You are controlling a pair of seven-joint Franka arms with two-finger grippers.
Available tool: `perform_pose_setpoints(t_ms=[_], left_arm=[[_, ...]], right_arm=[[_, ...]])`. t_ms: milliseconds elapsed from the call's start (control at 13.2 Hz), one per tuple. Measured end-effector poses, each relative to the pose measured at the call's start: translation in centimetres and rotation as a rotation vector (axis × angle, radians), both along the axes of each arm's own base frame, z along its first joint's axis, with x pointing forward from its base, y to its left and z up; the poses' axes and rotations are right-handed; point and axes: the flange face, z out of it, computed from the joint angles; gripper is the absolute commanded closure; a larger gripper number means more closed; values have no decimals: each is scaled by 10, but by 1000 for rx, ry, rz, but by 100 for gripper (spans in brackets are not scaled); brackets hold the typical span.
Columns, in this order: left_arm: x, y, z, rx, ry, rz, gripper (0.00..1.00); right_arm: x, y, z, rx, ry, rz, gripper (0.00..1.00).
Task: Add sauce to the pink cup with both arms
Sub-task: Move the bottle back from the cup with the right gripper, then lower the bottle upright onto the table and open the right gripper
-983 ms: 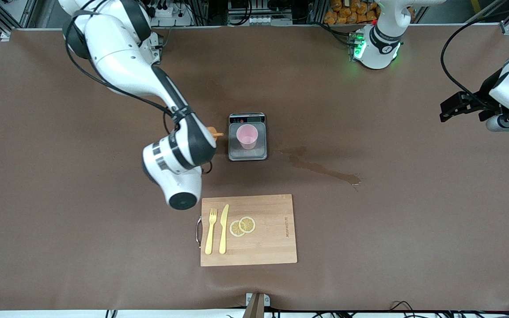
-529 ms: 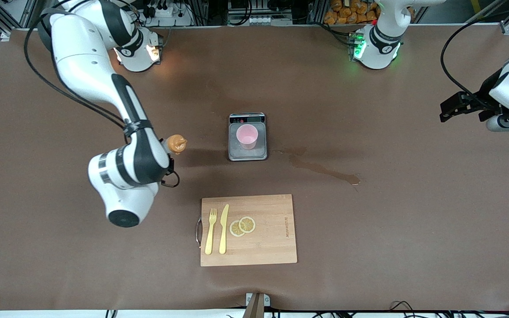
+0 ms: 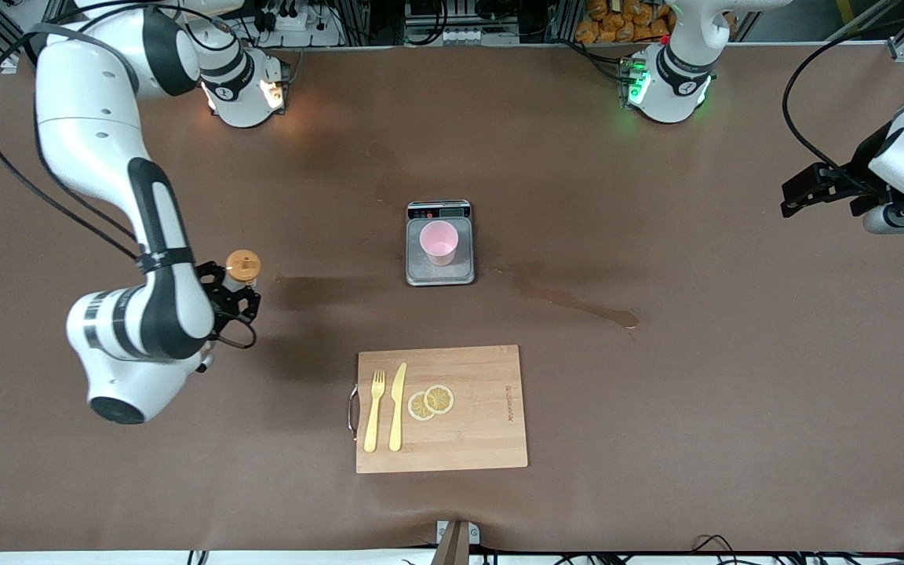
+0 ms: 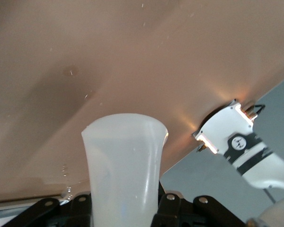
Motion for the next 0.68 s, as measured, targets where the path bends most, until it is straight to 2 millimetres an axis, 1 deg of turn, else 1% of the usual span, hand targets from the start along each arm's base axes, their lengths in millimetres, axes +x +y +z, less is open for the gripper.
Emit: perform_pose_setpoints(t_ms=[303, 454, 529, 605, 681], left_arm=[[0, 0, 0, 0, 0, 0, 0], [0, 0, 0, 0, 0, 0, 0], [0, 0, 0, 0, 0, 0, 0], [0, 0, 0, 0, -2, 0, 0], [0, 0, 0, 0, -2, 0, 0]], right_arm=[[-5, -89, -21, 147, -8, 45, 70], [-10, -129, -31, 213, -30, 85, 70], [-13, -147, -37, 245, -43, 101, 69], [-16, -162, -43, 269, -56, 115, 66], [-19, -173, -50, 292, -69, 130, 66]])
